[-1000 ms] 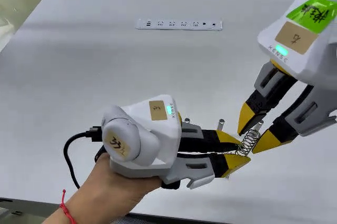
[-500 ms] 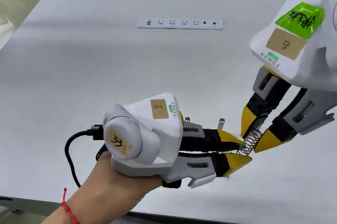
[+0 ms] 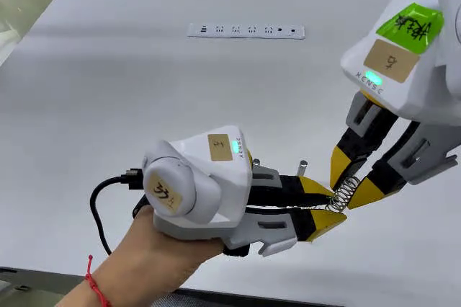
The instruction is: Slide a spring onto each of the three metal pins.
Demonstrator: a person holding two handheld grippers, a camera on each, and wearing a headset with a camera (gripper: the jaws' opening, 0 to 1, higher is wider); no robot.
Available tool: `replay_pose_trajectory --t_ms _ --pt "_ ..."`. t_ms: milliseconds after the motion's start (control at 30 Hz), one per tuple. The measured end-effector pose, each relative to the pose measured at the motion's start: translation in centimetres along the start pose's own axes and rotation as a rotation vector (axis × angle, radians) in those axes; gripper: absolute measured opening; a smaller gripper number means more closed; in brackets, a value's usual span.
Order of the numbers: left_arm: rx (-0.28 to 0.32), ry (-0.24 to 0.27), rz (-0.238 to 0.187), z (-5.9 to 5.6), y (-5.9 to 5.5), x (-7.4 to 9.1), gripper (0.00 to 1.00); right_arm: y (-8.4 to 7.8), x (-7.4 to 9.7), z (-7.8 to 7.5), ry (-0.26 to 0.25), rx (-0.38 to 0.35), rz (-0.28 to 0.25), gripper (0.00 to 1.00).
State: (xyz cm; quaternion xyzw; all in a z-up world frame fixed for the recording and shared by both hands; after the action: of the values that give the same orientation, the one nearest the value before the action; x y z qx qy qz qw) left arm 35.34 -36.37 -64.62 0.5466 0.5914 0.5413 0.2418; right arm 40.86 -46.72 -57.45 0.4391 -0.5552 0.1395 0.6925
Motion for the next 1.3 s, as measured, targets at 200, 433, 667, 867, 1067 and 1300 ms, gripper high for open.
replay_pose_trajectory --t_ms 200,433,667,867,1067,1300 --pt "0.005 0.000 -0.004 0.02 -0.02 0.07 0.10 -0.05 -0.14 0.06 0.002 0.008 0.007 0.13" --pt "0.008 0.005 -0.011 0.07 -0.06 0.15 0.10 -0.13 -0.16 -0.04 0.001 0.005 0.011 0.12" --pt "0.007 0.007 -0.011 0.17 -0.13 0.22 0.10 -0.02 -0.28 -0.07 0.004 0.001 0.034 0.12" --pt "0.009 0.010 -0.018 0.22 -0.12 0.32 0.11 0.29 -0.29 -0.22 0.004 -0.004 0.036 0.12" --pt "0.008 0.014 -0.026 0.32 -0.14 0.50 0.11 0.47 -0.31 -0.42 0.005 -0.005 0.044 0.12" --pt "0.006 0.022 -0.043 0.48 -0.12 0.78 0.11 0.47 -0.20 -0.74 0.002 -0.012 0.050 0.12"
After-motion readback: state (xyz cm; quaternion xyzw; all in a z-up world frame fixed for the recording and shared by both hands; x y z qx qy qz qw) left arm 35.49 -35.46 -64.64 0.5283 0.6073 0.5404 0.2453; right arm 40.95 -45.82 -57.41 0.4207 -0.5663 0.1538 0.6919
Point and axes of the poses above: the centre of the closed fingertips' face, and the gripper's own axes: x roughly backward along the fingers, z roughly to its left, y roughly out of its top, the point moved 10 cm from there along x, roughly backward along the fingers, and after that the axes turned 10 degrees about x, right-handed, at the moved point
